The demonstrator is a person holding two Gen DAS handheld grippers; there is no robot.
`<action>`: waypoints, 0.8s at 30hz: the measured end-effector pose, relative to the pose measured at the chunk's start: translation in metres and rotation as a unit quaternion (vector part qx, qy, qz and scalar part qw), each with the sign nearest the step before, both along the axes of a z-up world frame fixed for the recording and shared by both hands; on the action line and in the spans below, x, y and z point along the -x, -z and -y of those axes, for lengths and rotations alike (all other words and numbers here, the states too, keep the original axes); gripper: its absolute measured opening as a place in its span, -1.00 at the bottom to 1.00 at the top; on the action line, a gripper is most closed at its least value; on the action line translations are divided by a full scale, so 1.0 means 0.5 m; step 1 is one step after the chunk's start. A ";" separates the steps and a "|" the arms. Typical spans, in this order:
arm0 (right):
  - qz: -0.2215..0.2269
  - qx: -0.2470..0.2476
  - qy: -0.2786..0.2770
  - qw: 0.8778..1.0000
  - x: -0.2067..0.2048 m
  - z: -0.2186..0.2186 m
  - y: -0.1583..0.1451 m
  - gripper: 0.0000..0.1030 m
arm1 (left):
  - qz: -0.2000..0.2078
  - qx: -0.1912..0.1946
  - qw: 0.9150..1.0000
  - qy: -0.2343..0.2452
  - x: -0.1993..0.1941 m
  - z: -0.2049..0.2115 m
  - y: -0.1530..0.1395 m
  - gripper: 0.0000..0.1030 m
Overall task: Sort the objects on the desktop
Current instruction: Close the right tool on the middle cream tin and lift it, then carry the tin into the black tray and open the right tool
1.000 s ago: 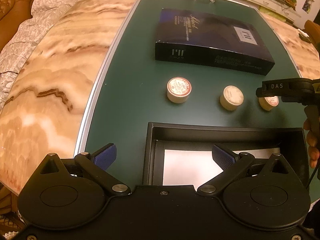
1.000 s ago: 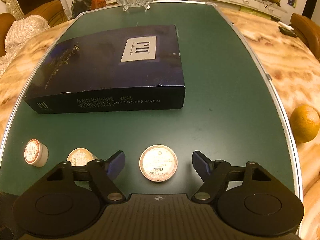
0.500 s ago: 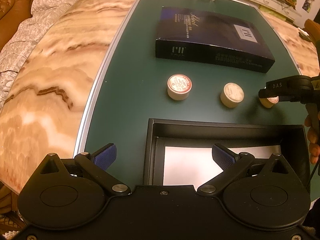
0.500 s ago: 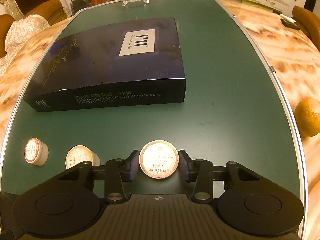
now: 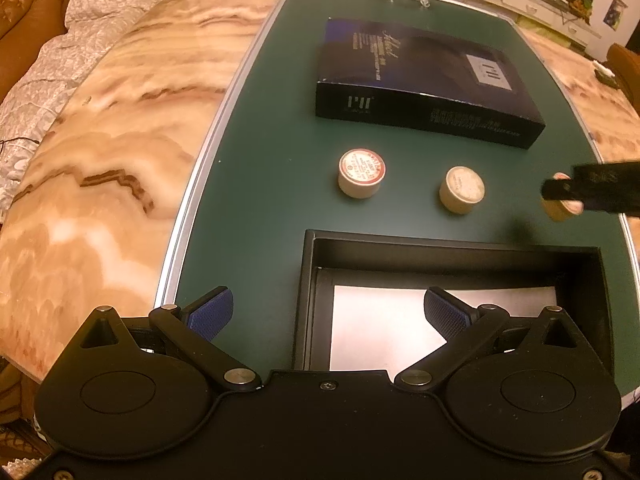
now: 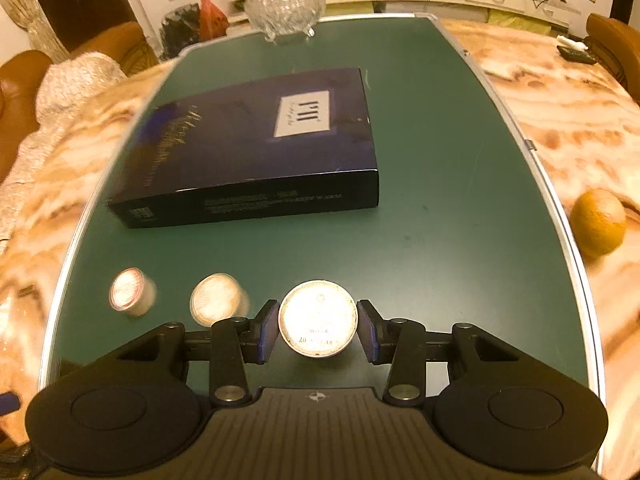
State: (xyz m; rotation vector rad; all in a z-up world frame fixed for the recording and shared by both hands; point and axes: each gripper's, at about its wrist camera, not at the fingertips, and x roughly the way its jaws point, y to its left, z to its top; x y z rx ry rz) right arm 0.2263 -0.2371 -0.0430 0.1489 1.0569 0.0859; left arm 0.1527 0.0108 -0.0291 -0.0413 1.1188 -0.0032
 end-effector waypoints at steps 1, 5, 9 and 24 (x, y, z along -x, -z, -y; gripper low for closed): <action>0.002 -0.002 -0.002 1.000 0.016 0.001 -0.010 -0.13 | 0.001 0.002 1.000 0.000 0.003 -0.002 -0.002 1.00; 0.007 -0.001 -0.010 1.000 0.082 -0.001 -0.038 -0.12 | 0.004 0.009 1.000 0.002 0.021 -0.007 -0.011 1.00; -0.005 0.009 -0.018 1.000 0.137 -0.012 -0.039 -0.13 | 0.005 0.016 1.000 0.003 0.037 -0.012 -0.015 1.00; -0.068 0.079 -0.027 0.994 0.195 -0.057 0.053 -0.12 | 0.004 0.027 1.000 -0.003 0.060 -0.037 -0.020 1.00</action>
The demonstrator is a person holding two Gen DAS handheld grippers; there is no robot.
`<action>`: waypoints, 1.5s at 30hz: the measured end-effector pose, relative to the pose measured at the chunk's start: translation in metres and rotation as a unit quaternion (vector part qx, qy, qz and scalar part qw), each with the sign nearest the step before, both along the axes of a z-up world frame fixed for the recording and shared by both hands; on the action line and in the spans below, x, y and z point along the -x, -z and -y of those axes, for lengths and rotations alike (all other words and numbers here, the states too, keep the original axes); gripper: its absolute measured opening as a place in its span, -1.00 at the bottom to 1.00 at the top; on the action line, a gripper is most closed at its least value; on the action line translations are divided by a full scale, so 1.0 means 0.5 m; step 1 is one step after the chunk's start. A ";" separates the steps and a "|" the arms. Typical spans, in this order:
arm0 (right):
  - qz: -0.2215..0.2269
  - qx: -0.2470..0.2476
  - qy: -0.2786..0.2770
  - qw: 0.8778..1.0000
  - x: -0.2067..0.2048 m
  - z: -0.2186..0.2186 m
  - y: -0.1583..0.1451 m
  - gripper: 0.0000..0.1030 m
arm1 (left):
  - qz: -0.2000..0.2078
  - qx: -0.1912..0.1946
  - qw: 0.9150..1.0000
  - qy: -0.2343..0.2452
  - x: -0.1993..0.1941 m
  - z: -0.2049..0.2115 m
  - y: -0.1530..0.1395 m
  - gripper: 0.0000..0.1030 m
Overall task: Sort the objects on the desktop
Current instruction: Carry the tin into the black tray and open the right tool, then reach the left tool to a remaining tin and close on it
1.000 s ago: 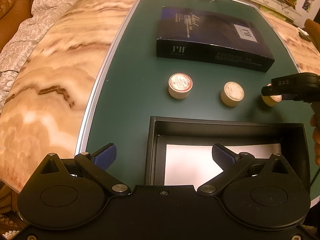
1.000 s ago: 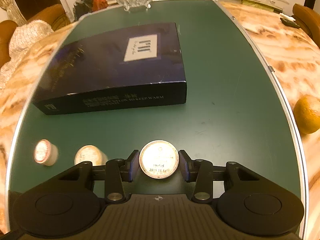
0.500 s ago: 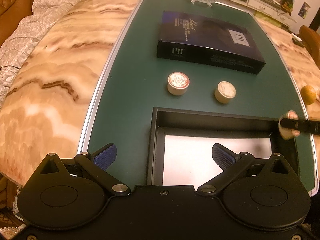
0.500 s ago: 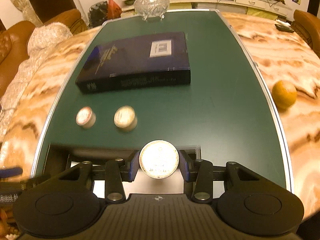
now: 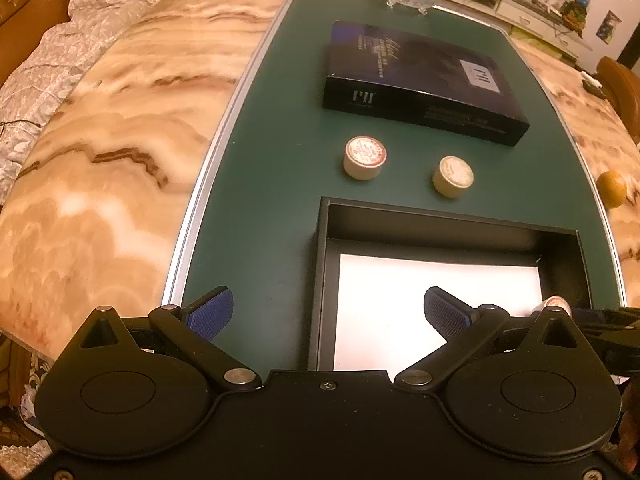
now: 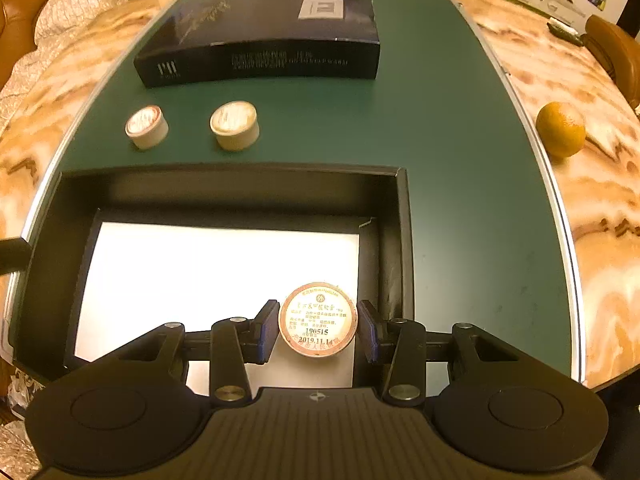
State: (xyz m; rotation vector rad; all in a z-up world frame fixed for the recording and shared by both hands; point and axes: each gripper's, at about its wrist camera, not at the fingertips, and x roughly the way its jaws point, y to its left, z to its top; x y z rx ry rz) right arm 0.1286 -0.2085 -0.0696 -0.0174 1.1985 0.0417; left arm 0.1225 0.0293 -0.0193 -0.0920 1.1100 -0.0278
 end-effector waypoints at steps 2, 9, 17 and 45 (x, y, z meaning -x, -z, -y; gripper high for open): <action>-0.003 0.004 0.001 1.000 -0.001 -0.002 0.005 -0.12 | 0.000 0.000 1.000 0.001 0.000 0.000 0.000 1.00; -0.009 0.008 0.004 1.000 -0.002 -0.006 0.019 -0.13 | -0.001 0.001 1.000 0.000 0.000 -0.002 0.002 1.00; -0.007 0.014 0.008 1.000 -0.005 -0.011 0.021 -0.13 | -0.003 0.001 1.000 -0.001 0.000 -0.004 0.006 1.00; 0.077 -0.073 0.055 0.993 0.043 0.049 -0.064 0.28 | 0.030 -0.016 0.999 -0.005 -0.114 0.028 0.006 1.00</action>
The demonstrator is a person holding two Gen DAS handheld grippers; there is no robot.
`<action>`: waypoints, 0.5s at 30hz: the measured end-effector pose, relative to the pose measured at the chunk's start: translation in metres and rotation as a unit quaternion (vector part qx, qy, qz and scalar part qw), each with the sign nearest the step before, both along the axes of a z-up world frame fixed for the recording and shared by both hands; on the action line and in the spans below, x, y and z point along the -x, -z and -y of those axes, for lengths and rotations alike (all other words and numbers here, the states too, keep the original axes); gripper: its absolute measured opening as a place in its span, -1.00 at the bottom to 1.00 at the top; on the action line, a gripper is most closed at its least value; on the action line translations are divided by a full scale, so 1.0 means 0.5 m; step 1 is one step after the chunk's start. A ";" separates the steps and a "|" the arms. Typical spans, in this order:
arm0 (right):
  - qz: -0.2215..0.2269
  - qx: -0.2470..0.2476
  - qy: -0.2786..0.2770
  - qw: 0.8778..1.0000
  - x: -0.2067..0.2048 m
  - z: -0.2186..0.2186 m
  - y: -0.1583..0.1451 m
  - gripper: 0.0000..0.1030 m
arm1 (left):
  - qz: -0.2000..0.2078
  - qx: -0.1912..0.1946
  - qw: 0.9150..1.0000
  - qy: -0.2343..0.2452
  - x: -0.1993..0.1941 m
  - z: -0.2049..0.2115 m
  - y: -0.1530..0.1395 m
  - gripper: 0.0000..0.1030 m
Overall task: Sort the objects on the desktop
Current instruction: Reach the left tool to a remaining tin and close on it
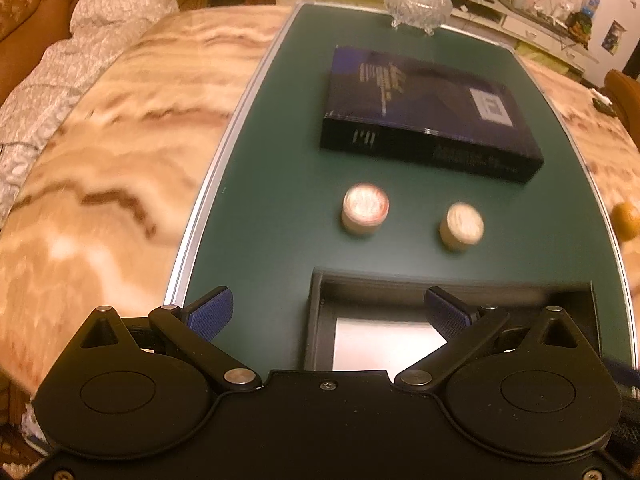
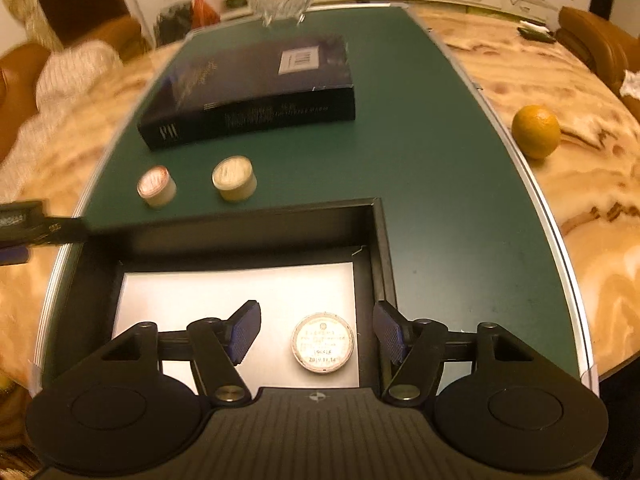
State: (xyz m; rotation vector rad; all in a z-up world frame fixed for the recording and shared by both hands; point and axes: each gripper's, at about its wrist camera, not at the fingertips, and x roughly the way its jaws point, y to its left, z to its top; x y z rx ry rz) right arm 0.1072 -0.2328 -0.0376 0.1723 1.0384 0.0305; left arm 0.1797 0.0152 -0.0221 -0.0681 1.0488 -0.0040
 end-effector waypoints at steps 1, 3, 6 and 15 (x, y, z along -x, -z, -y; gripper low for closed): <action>0.005 -0.006 0.005 1.000 0.006 0.006 -0.004 0.28 | -0.002 -0.002 1.000 0.002 -0.015 0.006 0.004 1.00; 0.012 -0.013 0.013 1.000 0.016 0.018 -0.011 0.28 | -0.003 -0.002 1.000 0.005 -0.044 0.016 0.013 1.00; 0.021 -0.020 0.023 0.999 0.027 0.031 -0.018 0.29 | -0.003 -0.005 1.000 0.012 -0.079 0.031 0.029 1.00; 0.033 -0.052 0.035 0.997 0.036 0.058 -0.012 0.33 | -0.031 0.025 0.999 0.005 -0.153 0.028 0.093 0.96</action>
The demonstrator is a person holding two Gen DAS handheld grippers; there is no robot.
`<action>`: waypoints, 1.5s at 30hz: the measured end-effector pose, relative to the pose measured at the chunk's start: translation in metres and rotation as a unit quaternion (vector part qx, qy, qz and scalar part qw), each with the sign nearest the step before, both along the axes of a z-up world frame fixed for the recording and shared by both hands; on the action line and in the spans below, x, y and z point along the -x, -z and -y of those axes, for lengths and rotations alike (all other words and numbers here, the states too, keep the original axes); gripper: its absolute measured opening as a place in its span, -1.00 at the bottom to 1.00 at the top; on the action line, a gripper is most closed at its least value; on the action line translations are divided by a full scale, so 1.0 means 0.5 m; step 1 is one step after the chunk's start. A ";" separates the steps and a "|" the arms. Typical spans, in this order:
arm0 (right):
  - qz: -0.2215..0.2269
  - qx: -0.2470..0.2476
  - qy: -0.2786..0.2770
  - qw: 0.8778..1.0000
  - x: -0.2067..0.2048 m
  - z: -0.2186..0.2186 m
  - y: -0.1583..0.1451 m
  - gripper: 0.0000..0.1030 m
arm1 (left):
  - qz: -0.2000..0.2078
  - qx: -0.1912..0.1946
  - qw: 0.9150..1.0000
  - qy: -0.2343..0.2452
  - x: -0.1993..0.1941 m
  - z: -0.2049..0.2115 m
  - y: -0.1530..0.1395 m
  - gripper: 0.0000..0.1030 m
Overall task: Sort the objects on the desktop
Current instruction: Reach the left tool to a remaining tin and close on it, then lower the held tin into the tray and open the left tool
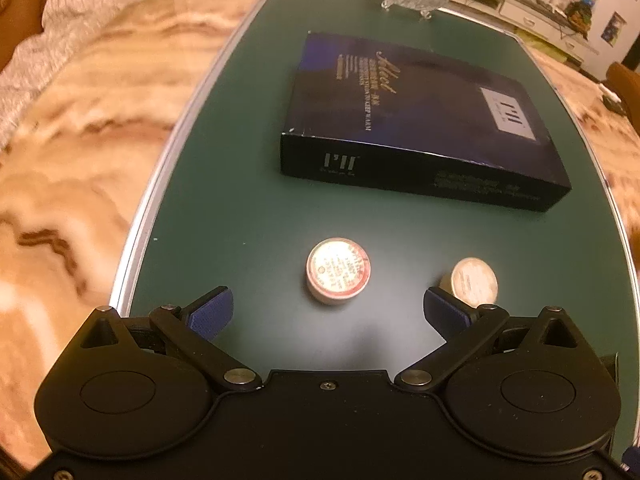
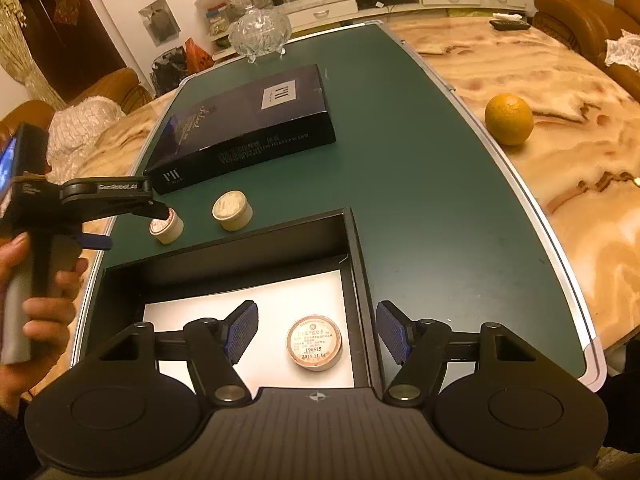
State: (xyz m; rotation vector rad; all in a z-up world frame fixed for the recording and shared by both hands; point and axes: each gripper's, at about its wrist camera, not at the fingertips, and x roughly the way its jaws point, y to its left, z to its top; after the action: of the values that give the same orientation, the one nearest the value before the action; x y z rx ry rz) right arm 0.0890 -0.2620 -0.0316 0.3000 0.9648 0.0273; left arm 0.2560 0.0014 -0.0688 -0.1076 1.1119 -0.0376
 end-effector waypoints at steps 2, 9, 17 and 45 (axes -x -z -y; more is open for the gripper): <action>0.000 -0.004 0.001 1.000 -0.001 0.003 0.005 0.33 | 0.002 -0.002 1.000 0.000 -0.008 0.001 0.005 0.93; -0.003 -0.018 0.005 1.000 -0.001 0.012 0.025 0.33 | -0.016 -0.004 1.000 0.006 -0.041 0.010 0.031 0.47; -0.006 -0.022 0.014 1.000 0.002 0.026 0.037 0.33 | -0.016 -0.023 1.000 0.015 -0.054 0.023 0.040 0.12; -0.005 -0.032 0.021 0.999 0.012 0.028 0.035 0.33 | 0.002 -0.044 0.998 0.042 0.013 0.035 -0.059 -0.21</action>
State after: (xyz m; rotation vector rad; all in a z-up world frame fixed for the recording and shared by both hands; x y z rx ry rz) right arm 0.0829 -0.2760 -0.0491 0.3799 0.9676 0.0185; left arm 0.2495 -0.0160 -0.0393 0.0175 1.1131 -0.0642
